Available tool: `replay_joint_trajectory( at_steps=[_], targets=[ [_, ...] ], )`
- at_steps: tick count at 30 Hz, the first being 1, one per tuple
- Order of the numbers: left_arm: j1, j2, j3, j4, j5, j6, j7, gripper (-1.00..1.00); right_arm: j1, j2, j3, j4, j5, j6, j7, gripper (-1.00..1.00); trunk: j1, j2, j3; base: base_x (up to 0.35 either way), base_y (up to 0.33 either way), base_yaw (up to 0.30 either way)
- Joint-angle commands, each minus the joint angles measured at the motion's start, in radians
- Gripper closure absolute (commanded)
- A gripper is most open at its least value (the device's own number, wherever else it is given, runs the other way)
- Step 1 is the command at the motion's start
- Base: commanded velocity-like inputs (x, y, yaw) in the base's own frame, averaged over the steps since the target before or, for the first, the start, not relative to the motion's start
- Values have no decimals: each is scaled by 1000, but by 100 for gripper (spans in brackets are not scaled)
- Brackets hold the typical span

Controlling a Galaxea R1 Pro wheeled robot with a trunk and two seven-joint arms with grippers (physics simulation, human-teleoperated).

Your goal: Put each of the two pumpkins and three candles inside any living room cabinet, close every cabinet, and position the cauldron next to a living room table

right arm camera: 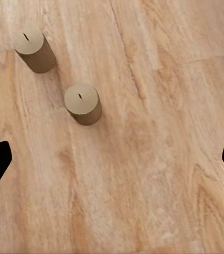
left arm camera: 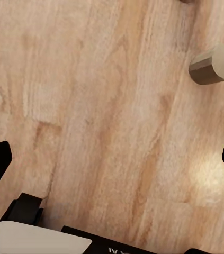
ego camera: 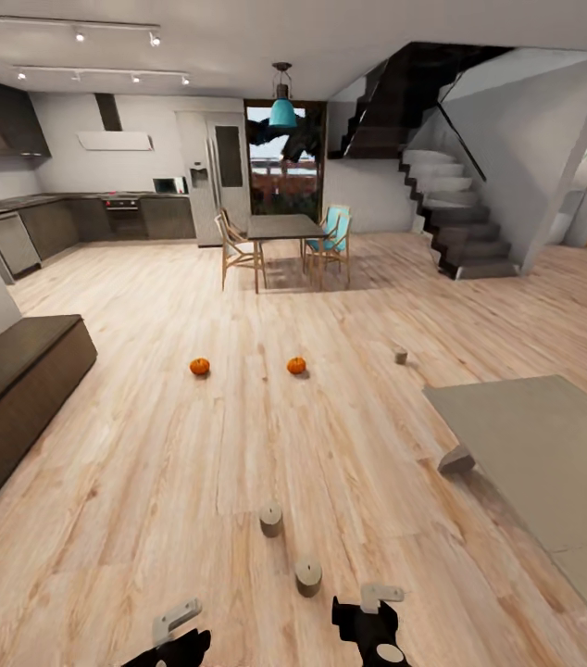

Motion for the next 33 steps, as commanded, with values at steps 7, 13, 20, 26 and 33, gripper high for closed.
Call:
replay_joint_trajectory(
  at_steps=[7, 13, 20, 26, 33],
  targets=[
    [0, -1, 2, -2, 10, 5, 4, -100, -1, 0, 9, 1, -9, -4, -5, -100, 0, -1, -1, 0, 0, 289],
    [0, -1, 3, -2, 9, 5, 4, -100, -1, 0, 9, 1, -9, -4, -5, -100, 0, -1, -1, 0, 0, 289],
    [0, 0, 2, -2, 9, 5, 4, -100, -1, 0, 9, 1, -9, -3, -5, -100, 0, -1, -1, 0, 0, 289],
    [0, 0, 2, -2, 10, 5, 4, -100, -1, 0, 9, 1, -9, -3, -5, -100, 0, -1, -1, 2, 0, 289],
    [0, 1, 4, -2, 10, 5, 4, -100, -1, 0, 9, 1, -9, -3, -5, -100, 0, -1, -1, 161, 0, 289]
  ],
)
